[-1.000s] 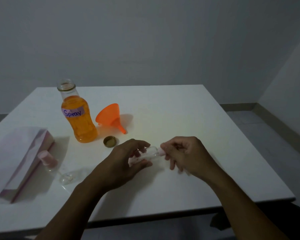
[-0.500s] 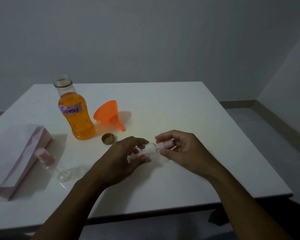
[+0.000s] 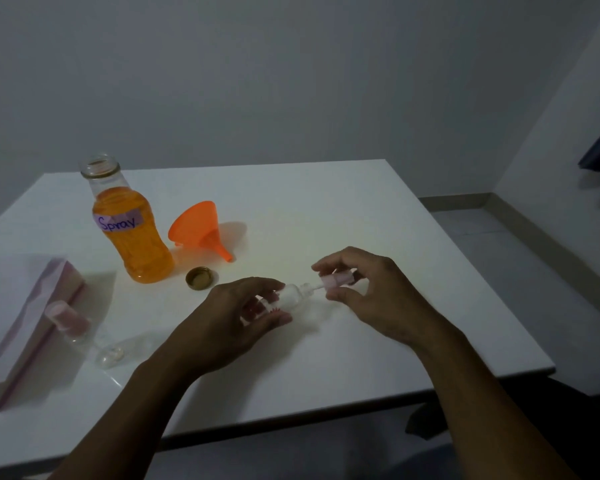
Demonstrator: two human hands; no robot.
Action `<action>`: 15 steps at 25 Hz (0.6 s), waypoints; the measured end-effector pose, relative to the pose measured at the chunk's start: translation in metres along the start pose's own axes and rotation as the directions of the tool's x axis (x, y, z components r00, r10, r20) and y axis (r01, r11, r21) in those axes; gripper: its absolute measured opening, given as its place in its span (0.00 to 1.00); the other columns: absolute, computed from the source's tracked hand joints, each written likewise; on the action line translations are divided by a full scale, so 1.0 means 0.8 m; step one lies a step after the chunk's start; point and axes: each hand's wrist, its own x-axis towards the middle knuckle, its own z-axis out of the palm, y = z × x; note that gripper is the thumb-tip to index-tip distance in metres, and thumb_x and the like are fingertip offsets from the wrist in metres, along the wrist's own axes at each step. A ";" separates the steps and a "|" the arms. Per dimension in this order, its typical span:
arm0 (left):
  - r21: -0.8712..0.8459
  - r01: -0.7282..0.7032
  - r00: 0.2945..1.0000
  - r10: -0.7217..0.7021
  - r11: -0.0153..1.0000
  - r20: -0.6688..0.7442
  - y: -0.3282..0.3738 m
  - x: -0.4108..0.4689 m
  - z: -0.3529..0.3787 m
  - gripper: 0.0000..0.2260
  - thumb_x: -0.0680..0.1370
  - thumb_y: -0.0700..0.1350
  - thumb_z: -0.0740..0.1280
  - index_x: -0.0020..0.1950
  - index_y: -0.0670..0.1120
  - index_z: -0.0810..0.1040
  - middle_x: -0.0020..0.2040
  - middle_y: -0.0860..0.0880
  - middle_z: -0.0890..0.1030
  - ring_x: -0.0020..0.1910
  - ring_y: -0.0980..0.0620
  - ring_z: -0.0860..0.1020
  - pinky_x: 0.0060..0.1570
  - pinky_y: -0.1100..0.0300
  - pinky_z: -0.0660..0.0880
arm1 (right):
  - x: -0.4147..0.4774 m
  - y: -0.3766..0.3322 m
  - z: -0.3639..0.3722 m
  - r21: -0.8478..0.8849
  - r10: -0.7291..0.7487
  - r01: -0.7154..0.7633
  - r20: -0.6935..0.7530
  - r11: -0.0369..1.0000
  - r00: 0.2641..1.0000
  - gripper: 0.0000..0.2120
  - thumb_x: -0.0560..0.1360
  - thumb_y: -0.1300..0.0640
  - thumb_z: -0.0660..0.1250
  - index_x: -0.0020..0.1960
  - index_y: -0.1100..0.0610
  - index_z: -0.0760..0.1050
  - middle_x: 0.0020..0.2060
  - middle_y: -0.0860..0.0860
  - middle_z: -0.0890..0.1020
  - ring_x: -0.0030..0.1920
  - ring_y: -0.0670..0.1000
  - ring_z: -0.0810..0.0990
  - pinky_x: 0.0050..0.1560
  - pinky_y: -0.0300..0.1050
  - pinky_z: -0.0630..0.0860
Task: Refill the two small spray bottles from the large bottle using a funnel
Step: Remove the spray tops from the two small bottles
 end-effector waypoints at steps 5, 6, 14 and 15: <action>-0.233 0.070 0.996 -0.082 0.970 -0.043 0.017 0.003 0.011 0.23 0.69 0.57 0.72 0.63 0.55 0.73 0.53 0.55 0.80 0.43 0.56 0.83 0.42 0.60 0.81 | -0.013 0.032 -0.036 -0.114 -0.086 0.068 -0.160 0.991 0.983 0.13 0.73 0.67 0.74 0.56 0.55 0.84 0.48 0.45 0.81 0.48 0.42 0.80 0.50 0.31 0.76; -0.283 0.075 0.995 -0.092 0.956 -0.048 0.024 0.006 0.017 0.23 0.69 0.54 0.73 0.62 0.53 0.74 0.54 0.54 0.80 0.44 0.54 0.84 0.41 0.60 0.81 | -0.017 0.039 -0.047 -0.095 -0.074 0.053 -0.233 0.994 0.970 0.13 0.73 0.66 0.74 0.55 0.55 0.84 0.48 0.45 0.81 0.48 0.44 0.81 0.50 0.33 0.77; -0.359 -0.002 0.982 -0.067 0.933 -0.179 0.081 0.084 0.103 0.19 0.72 0.50 0.73 0.61 0.49 0.77 0.52 0.56 0.82 0.47 0.61 0.81 0.47 0.67 0.78 | -0.036 0.118 -0.087 0.320 0.417 -0.275 -0.574 0.907 0.705 0.07 0.71 0.57 0.76 0.48 0.50 0.84 0.42 0.47 0.87 0.44 0.44 0.86 0.38 0.31 0.79; -0.369 -0.006 0.983 -0.061 0.929 -0.171 0.087 0.094 0.115 0.19 0.72 0.50 0.74 0.61 0.48 0.77 0.53 0.56 0.82 0.46 0.60 0.81 0.45 0.66 0.79 | -0.037 0.125 -0.087 0.293 0.424 -0.308 -0.587 0.905 0.689 0.06 0.71 0.57 0.76 0.48 0.50 0.84 0.40 0.46 0.87 0.42 0.43 0.85 0.34 0.28 0.76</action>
